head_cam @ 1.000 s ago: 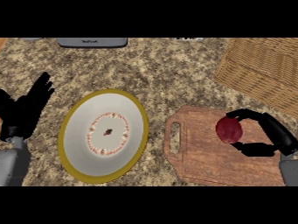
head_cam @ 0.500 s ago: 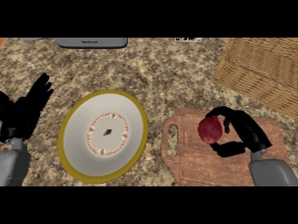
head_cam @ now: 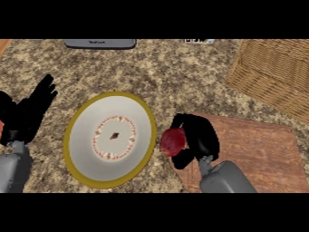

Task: Pick the pear from the cutting board and place it in the basket

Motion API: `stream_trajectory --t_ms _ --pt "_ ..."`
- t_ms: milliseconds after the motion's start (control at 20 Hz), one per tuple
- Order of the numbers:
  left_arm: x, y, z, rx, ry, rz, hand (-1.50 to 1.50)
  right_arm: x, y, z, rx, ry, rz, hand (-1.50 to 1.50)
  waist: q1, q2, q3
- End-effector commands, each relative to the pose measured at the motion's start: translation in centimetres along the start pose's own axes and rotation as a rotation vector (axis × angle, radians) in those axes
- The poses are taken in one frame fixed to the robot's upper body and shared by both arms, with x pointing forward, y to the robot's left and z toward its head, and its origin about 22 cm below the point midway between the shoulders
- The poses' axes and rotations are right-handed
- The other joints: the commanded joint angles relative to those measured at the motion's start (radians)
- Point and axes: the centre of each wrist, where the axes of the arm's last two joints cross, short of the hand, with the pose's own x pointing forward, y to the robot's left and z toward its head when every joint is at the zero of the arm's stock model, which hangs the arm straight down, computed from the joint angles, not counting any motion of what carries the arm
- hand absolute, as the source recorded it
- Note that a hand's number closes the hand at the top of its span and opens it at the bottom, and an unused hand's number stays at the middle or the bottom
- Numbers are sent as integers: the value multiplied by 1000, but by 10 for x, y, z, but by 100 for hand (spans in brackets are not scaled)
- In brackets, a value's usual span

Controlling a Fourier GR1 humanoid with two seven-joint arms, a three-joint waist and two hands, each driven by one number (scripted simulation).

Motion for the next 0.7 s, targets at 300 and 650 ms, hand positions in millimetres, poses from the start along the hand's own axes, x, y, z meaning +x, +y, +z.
stream_trajectory --t_ms 300,650 --pt "-3 8 4 -2 9 21 0 88 -21 47 -285 -247 -398 150 -6 0 5" --pt "-10 19 -5 42 -5 -2 0 132 -77 76 -502 -168 -379 150 -28 1 4"
